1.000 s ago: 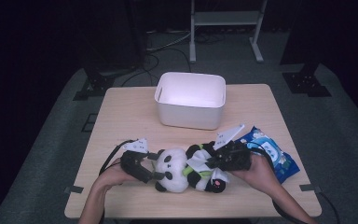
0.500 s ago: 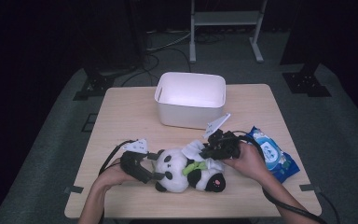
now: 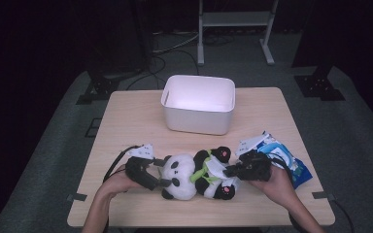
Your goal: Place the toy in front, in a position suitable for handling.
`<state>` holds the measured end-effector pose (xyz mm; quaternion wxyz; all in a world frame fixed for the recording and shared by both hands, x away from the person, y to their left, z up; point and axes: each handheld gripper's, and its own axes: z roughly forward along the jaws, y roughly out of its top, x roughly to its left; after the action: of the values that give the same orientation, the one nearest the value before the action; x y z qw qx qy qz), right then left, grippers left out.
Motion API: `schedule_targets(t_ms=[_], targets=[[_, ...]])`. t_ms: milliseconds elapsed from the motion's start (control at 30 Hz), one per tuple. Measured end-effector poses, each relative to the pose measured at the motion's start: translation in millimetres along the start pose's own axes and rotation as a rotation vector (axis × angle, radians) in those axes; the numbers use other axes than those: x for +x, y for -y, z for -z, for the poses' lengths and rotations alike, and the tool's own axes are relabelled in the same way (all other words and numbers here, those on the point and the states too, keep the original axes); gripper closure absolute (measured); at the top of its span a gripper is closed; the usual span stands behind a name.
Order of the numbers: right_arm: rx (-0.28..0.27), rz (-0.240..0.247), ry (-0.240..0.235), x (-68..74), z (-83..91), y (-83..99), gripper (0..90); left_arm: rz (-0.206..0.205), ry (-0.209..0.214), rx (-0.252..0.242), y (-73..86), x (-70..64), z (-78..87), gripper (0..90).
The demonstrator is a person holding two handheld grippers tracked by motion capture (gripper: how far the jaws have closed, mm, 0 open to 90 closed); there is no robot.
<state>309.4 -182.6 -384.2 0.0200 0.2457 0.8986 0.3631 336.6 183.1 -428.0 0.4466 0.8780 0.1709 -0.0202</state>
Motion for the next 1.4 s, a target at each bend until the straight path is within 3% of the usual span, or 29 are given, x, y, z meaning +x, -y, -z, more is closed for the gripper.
schedule_targets(t_ms=[167,400,533,633,900,1000,1167,1267,1400], targets=[[-0.031,-0.013,0.020,-2.6,8.0,2.8,84.2,0.001,-0.003,-0.001,0.2,0.4,-0.5,17.6],[-0.052,0.013,0.084,-8.1,21.7,-24.3,84.2,-0.003,-0.004,0.000,0.5,0.0,-0.4,17.7],[-0.053,0.014,0.091,-14.4,20.4,-39.3,84.3,-0.002,-0.003,0.000,0.9,0.5,-0.5,17.7],[-0.015,0.029,0.066,-13.0,8.6,-45.7,84.3,0.000,-0.002,-0.001,1.0,0.7,-0.5,17.6],[0.052,0.047,0.022,-5.6,-9.7,-39.0,80.4,-0.005,-0.003,0.004,0.7,0.0,-0.4,17.6],[0.061,0.014,-0.012,-6.2,-8.9,-37.0,69.9,-0.004,-0.005,0.003,0.8,0.5,-0.4,17.6],[0.081,0.014,0.017,-0.8,-11.6,-32.0,61.5,-0.003,-0.004,0.001,0.5,-0.1,-0.9,17.6],[0.070,0.016,0.038,2.4,-13.1,-29.3,63.4,-0.005,-0.006,0.002,0.3,-0.6,-1.0,17.6],[0.029,0.021,0.059,7.6,-12.9,-22.8,77.7,-0.008,-0.007,0.003,0.3,-0.7,-0.8,17.6]])
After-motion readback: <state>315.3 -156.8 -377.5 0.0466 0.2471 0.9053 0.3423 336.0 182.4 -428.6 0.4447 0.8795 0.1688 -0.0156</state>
